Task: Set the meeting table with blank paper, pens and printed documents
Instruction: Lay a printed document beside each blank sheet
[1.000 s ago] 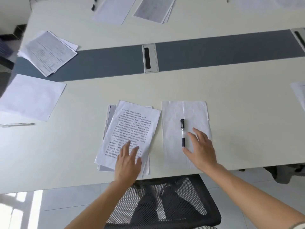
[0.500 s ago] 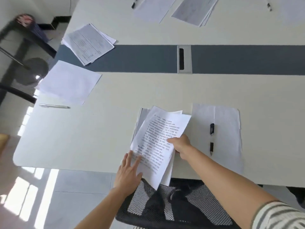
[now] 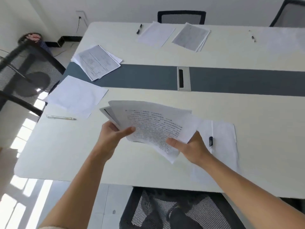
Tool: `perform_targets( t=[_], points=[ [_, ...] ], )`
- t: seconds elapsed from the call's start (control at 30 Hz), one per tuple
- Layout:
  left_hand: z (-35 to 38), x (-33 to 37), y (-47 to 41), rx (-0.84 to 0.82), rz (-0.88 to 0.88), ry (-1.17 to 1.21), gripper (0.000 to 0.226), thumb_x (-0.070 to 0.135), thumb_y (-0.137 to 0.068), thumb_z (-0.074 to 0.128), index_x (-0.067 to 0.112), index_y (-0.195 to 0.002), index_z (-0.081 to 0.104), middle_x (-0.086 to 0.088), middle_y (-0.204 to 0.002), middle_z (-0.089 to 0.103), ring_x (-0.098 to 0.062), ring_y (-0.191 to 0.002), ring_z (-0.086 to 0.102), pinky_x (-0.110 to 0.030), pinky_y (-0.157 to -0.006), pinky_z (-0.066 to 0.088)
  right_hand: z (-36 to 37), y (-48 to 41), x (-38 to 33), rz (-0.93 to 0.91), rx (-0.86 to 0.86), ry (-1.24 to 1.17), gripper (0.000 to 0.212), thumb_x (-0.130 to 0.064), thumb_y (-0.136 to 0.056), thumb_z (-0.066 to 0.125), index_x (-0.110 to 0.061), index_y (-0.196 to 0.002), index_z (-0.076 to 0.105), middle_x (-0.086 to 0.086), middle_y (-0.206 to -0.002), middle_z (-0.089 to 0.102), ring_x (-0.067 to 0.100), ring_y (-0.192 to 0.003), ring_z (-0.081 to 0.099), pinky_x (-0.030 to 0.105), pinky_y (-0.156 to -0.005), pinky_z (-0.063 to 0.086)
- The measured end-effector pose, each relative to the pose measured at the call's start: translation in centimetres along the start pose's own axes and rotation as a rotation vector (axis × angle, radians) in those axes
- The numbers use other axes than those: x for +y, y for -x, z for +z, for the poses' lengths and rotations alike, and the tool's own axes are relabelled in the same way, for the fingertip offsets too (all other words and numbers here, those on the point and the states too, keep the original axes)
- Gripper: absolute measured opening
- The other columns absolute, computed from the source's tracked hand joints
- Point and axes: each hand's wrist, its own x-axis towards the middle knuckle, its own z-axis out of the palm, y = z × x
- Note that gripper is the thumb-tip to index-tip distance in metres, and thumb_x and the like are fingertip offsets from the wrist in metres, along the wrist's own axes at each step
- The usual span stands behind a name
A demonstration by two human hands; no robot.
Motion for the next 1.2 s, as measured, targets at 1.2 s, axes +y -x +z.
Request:
perform_targets(
  t=[1.2],
  points=[
    [5.3,-14.7,3.1,-0.237,-0.146,-1.35,0.054,0.03,-0.092,0.057,0.027,-0.142,0.038,-0.006,-0.157,0.02,-0.025,-0.142,0.024,-0.037,-0.109,0.04,-6.2,-1.1,14.1,0.383,0.278,0.845,0.046,-0.041,-0.086,0.066,-0.022,-0.127,0.058,0.0,-0.132,0.058,0.022,-0.123,0.052,0.035,-0.085,0.048]
  ],
)
